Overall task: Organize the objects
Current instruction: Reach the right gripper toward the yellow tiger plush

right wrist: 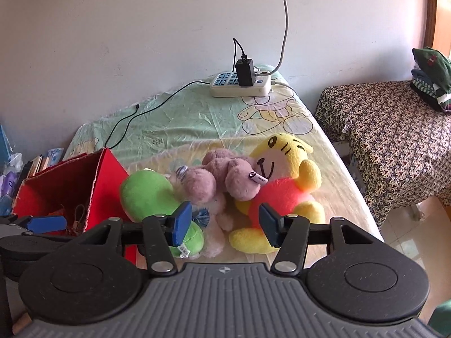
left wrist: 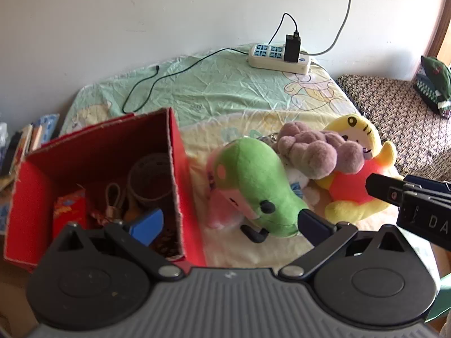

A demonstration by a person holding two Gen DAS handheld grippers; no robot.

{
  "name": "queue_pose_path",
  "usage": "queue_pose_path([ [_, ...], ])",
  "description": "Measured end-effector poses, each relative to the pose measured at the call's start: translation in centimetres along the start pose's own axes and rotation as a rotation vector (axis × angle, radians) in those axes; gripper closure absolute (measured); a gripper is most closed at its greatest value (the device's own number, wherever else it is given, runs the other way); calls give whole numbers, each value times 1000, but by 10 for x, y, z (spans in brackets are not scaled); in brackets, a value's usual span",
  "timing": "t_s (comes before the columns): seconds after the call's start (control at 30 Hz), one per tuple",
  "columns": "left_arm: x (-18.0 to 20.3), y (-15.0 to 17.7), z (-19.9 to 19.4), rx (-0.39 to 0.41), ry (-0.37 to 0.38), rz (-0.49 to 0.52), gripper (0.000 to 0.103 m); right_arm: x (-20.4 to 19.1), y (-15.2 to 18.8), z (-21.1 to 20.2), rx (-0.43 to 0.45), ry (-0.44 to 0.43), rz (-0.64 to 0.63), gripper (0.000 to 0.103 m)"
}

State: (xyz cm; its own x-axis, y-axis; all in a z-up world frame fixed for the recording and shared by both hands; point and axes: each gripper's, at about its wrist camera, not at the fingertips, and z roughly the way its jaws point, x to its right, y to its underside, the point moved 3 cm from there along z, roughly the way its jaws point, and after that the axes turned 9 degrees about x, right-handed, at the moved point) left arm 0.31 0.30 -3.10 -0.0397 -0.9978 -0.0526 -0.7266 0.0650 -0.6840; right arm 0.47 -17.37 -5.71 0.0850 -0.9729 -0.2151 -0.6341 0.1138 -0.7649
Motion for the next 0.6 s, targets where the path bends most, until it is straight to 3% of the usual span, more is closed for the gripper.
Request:
queue_pose_path([
  [0.33,-2,1,10,-49,-47,28,1,13,9,14,-34,-32,87,46],
  [0.6,23,2,11,-20,34,-17,1,41,-9,6,-1,-9,16,46],
])
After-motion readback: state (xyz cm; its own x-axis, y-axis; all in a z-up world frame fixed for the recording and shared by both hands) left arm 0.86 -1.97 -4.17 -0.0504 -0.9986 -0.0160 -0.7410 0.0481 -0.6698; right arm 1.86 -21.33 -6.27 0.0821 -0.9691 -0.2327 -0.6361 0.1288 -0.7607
